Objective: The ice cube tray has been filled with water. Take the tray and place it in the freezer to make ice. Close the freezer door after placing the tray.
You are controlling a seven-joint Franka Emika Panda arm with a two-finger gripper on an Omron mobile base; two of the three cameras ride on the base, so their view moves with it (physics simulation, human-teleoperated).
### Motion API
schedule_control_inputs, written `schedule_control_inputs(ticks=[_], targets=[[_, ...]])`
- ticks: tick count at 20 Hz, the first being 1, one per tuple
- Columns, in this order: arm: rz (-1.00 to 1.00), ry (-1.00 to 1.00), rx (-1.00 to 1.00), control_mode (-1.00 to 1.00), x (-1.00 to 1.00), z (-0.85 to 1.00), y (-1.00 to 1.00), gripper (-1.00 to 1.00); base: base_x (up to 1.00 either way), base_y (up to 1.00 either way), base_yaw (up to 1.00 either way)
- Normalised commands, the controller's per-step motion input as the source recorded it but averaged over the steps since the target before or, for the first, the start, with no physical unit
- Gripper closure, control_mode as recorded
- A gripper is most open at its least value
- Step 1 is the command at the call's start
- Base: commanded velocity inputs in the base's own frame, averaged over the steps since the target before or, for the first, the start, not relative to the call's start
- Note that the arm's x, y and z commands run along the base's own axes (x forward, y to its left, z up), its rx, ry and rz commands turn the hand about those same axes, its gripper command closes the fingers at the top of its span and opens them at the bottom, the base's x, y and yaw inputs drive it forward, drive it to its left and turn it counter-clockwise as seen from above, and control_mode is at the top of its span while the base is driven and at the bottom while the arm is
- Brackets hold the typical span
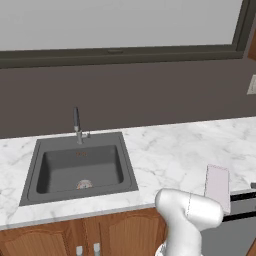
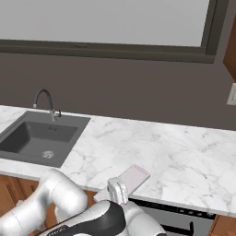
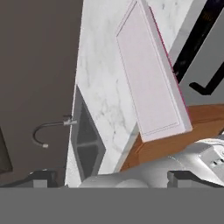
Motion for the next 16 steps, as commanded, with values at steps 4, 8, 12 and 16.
schedule_control_inputs(ticks=[4, 8, 12, 16], targets=[[0.21, 0.0, 0.26, -1.0, 0.02, -0.29, -0.04, -1.0, 0.0, 0.0, 0.0], [0.14, -0.02, 0.13, -1.0, 0.04, -0.55, 0.02, -1.0, 0.0, 0.0, 0.0], [0.03, -0.13, 0.01, -1.0, 0.0, -0.63, 0.16, -1.0, 0.0, 0.0, 0.0], [-0.01, -0.18, 0.0, -1.0, 0.0, -0.39, 0.04, -1.0, 0.0, 0.0, 0.0]])
